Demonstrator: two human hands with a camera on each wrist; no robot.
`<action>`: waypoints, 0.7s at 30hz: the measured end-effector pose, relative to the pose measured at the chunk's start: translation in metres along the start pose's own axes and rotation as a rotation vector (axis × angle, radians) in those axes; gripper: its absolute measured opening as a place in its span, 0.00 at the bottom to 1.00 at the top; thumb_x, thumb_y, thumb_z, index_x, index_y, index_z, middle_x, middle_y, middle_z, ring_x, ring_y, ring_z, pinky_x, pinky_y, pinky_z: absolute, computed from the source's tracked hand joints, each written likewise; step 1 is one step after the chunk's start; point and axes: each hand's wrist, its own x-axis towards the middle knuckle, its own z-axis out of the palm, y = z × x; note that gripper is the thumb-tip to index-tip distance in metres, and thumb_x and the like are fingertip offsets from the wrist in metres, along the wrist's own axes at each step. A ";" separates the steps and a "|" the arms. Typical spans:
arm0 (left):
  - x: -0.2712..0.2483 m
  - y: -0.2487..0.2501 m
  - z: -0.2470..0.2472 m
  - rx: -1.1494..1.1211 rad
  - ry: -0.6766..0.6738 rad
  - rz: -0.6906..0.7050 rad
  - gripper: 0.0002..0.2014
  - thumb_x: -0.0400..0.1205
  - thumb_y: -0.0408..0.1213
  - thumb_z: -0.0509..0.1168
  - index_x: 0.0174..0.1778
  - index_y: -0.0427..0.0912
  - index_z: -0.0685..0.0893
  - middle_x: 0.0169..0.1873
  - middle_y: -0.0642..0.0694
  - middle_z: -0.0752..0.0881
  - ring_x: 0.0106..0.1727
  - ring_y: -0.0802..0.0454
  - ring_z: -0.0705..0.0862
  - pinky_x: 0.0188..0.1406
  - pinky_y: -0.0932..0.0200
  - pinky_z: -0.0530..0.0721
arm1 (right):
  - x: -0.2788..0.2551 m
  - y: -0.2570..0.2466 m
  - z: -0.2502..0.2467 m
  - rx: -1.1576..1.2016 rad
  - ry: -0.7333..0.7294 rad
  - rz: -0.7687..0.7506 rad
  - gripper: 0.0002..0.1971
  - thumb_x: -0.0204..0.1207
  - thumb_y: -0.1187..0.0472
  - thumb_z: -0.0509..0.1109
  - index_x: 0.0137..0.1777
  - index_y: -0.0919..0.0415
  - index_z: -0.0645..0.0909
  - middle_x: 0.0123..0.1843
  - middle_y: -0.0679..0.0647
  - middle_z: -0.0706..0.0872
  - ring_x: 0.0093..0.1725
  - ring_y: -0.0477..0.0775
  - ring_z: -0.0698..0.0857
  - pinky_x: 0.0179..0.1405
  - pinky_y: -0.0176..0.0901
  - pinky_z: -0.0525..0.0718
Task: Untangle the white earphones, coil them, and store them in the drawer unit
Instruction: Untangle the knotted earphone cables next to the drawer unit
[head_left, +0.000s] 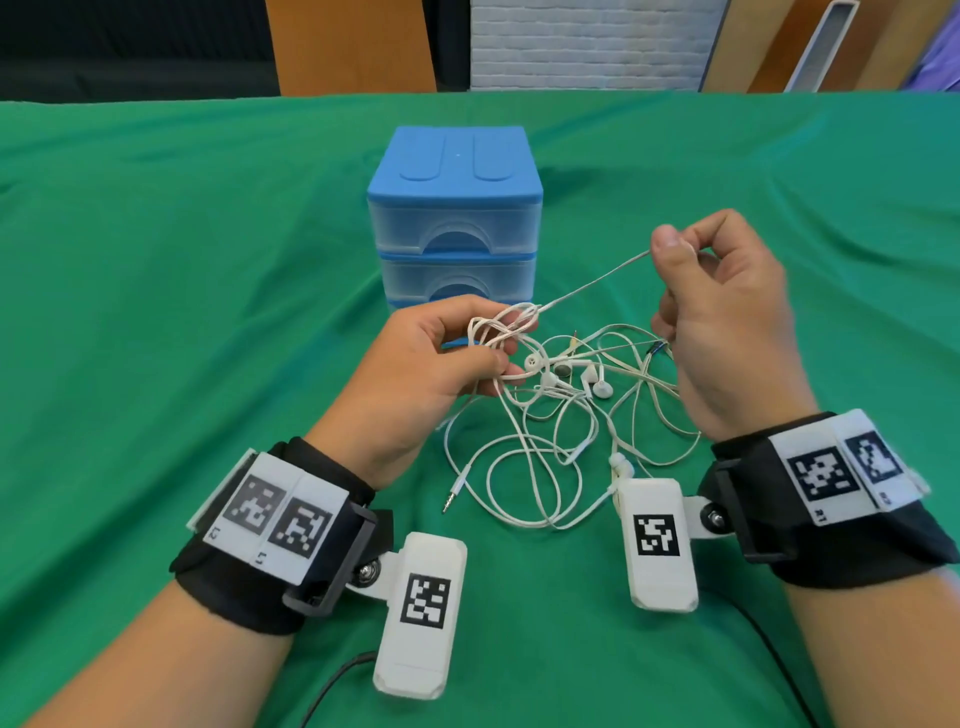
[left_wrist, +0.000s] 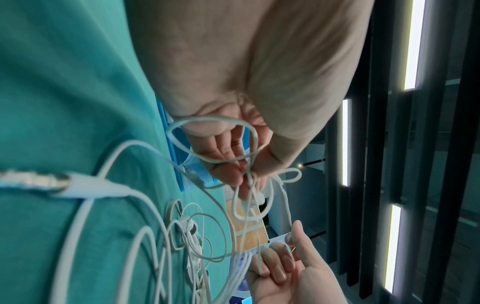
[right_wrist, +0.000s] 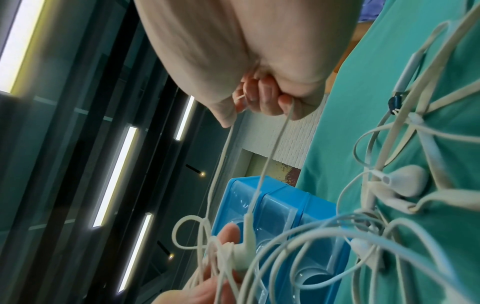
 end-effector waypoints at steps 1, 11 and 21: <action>0.000 0.000 0.000 0.005 0.002 0.000 0.13 0.74 0.23 0.71 0.52 0.40 0.92 0.42 0.42 0.87 0.41 0.49 0.85 0.45 0.57 0.83 | 0.000 0.000 0.000 -0.007 0.001 -0.010 0.13 0.81 0.55 0.69 0.38 0.50 0.69 0.32 0.48 0.66 0.31 0.49 0.60 0.33 0.47 0.62; 0.001 -0.002 -0.002 0.005 0.050 0.002 0.09 0.83 0.25 0.67 0.57 0.35 0.89 0.44 0.38 0.91 0.36 0.55 0.87 0.42 0.58 0.84 | -0.001 -0.001 0.001 -0.020 -0.029 -0.071 0.13 0.81 0.59 0.71 0.38 0.52 0.71 0.33 0.49 0.69 0.31 0.50 0.62 0.32 0.52 0.61; 0.002 -0.001 -0.002 0.017 0.115 -0.029 0.08 0.86 0.33 0.66 0.55 0.37 0.90 0.35 0.49 0.84 0.29 0.57 0.78 0.35 0.58 0.75 | -0.012 0.004 0.010 -0.075 -0.309 0.154 0.15 0.80 0.64 0.73 0.36 0.56 0.72 0.25 0.51 0.64 0.24 0.48 0.59 0.25 0.39 0.60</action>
